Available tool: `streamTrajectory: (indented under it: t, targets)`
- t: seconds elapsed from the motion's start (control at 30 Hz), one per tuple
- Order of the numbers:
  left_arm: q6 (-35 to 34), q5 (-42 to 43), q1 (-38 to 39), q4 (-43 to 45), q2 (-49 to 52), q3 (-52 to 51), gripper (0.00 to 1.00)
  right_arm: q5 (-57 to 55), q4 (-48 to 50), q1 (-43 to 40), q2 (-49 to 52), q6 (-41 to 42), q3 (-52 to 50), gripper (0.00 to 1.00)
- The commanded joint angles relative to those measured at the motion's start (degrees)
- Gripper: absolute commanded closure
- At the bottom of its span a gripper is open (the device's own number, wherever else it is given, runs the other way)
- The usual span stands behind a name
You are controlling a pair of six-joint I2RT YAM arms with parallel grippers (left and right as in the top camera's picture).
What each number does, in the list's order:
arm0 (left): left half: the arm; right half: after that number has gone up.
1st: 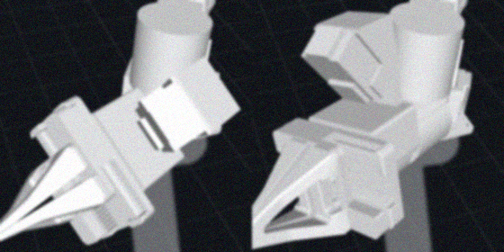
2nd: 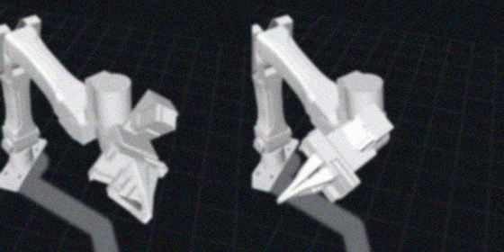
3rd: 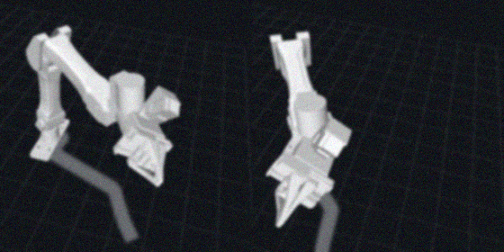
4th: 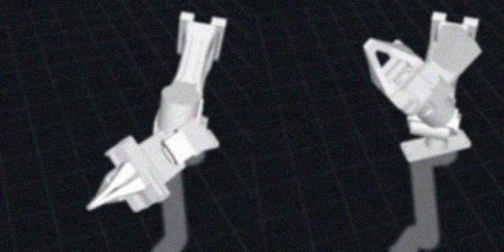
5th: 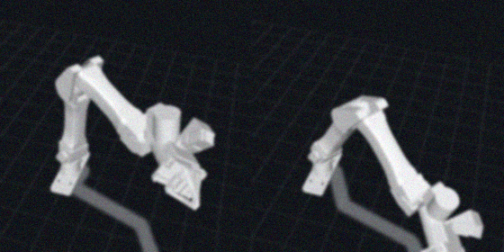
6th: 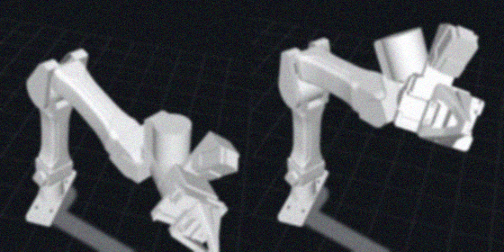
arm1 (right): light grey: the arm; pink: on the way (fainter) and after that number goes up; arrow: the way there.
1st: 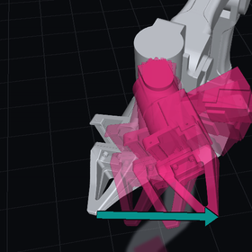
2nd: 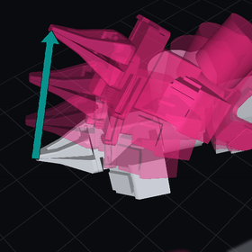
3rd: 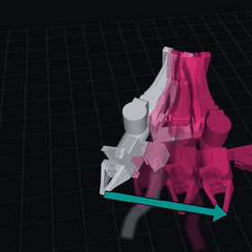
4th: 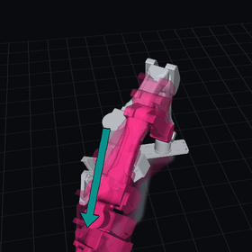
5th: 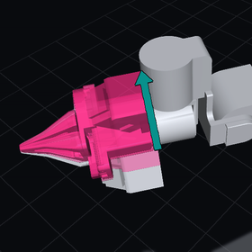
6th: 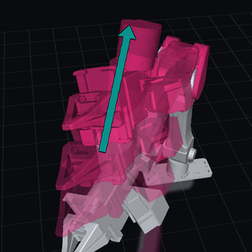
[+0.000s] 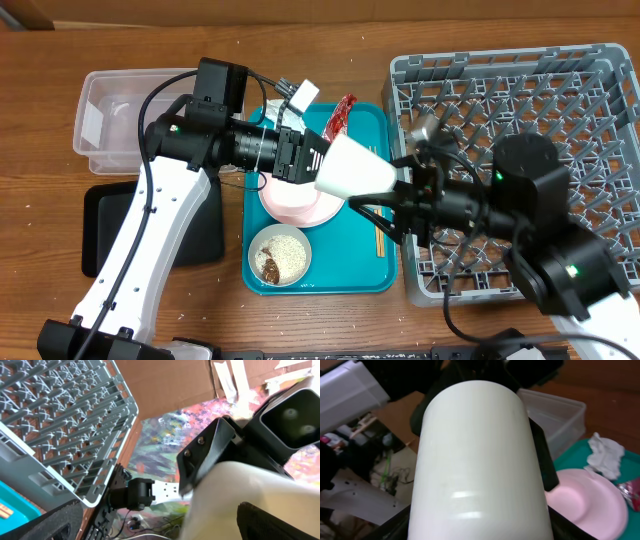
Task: Sort waste into correct bins and load items into the dishwasher
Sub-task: 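Open the left gripper and carry the cup right over the rack, then lower the white cup upright into the rack and open the right gripper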
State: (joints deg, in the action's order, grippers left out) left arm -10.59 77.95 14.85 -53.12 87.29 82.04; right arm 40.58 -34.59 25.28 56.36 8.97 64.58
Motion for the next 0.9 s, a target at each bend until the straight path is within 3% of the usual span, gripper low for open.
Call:
streamTrajectory:
  t: [0.0, 0.13, 0.23, 0.43, 0.77, 0.8, 0.87]
  targets:
    - [0.2, 1.0, -0.6, -0.2, -0.1, 0.2, 0.00, -15.8, -3.9, -0.3, -2.7, 2.2, 1.1, 0.37]
    - [0.3, 0.9, -1.6, -0.2, -0.1, 0.2, 0.00, -28.4, -14.9, -0.3, -5.7, 9.9, 1.1, 0.37]
    - [0.3, -2.5, -1.8, -0.2, -0.2, 0.2, 0.12, -37.6, -26.1, -0.3, -5.8, 20.4, 1.1, 0.40]
    - [0.3, -13.7, -1.7, -3.0, -0.2, 0.2, 0.13, -42.1, -44.3, -0.3, 0.1, 33.8, 0.8, 0.40]
    - [1.0, -25.7, -1.7, -10.6, -0.2, 0.2, 0.14, -46.5, -46.2, -0.3, 16.5, 36.4, -0.8, 0.39]
    - [1.6, -25.9, -1.7, -11.2, -0.2, 0.2, 0.14, -46.4, -46.6, -0.3, 17.9, 36.2, -0.8, 0.35]
    - [2.6, -25.9, -1.7, -12.2, -0.2, 0.2, 0.15, -46.1, -47.2, -0.3, 20.3, 36.2, -0.8, 0.12]
